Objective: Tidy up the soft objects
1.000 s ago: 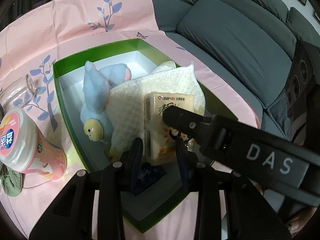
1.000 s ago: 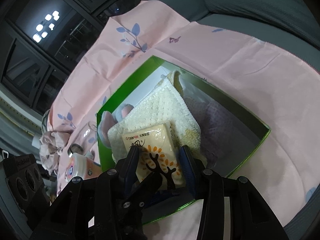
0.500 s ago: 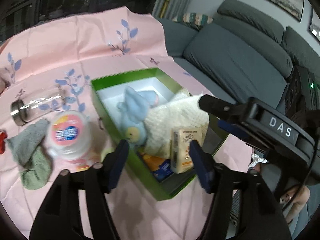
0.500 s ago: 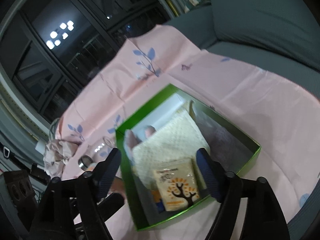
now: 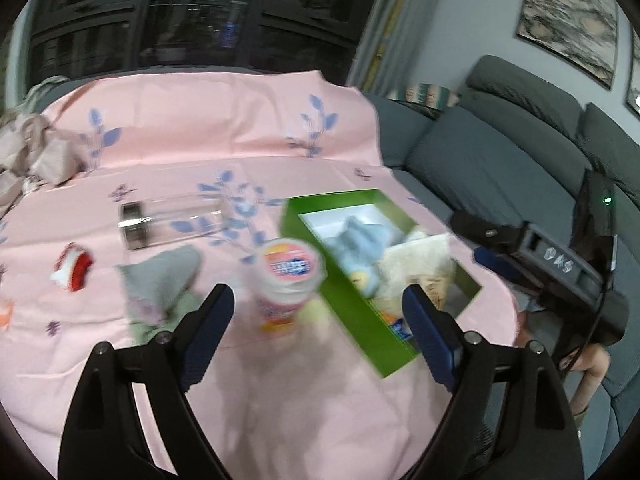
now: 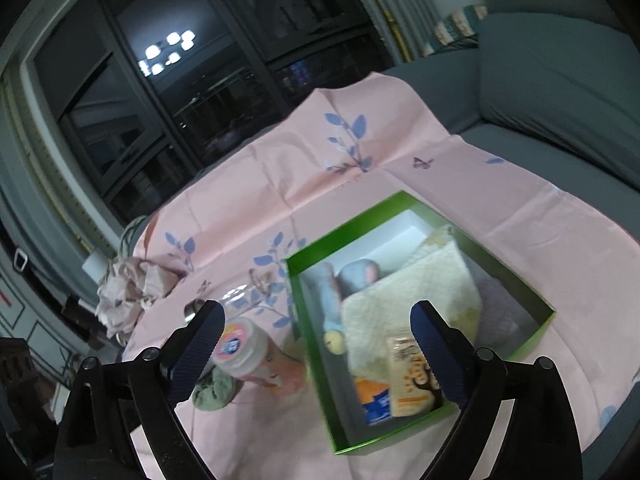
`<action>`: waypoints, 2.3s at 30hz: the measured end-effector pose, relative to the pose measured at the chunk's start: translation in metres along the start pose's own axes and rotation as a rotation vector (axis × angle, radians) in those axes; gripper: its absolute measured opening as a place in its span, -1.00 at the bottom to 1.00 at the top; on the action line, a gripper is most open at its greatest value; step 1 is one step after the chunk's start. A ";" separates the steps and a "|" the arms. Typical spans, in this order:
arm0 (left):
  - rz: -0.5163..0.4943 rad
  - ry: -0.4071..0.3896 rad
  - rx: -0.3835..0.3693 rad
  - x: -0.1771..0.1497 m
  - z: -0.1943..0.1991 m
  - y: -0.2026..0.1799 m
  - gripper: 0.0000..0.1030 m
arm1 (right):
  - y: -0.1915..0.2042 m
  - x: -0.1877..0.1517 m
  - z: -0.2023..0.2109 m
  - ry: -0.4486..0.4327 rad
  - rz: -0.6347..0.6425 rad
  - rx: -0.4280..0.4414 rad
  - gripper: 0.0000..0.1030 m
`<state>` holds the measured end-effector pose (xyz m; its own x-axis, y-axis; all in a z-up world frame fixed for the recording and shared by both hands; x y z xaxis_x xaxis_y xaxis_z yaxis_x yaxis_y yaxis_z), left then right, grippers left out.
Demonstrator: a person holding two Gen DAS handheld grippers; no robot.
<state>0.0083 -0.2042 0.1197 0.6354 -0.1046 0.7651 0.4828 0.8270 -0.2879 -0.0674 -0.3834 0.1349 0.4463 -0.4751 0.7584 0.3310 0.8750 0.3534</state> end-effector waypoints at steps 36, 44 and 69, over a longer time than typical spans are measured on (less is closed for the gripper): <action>0.383 0.045 0.473 -0.073 0.031 0.249 0.66 | 0.164 -0.078 -0.063 0.255 0.300 0.149 0.84; 0.494 0.040 0.519 -0.079 0.046 0.279 0.66 | 0.272 -0.117 -0.144 0.449 0.369 0.237 0.84; 0.553 -0.005 0.603 -0.076 0.073 0.304 0.63 | 0.307 -0.168 -0.252 0.627 0.387 0.182 -0.24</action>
<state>0.0628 0.0960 0.0158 0.6831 0.4072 0.6063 -0.3081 0.9133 -0.2662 0.1682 -0.0587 -0.0222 0.9099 -0.0474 0.4120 -0.0636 0.9658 0.2515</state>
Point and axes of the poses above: each gripper's, at about its wrist camera, not at the fingertips, and z roughly against the way its jaws point, y to its left, x to its top, the point moved 9 cm from there along -z, roughly the way its jaws point, and after that the axes turned 2 degrees about z, right-handed, at the moved point
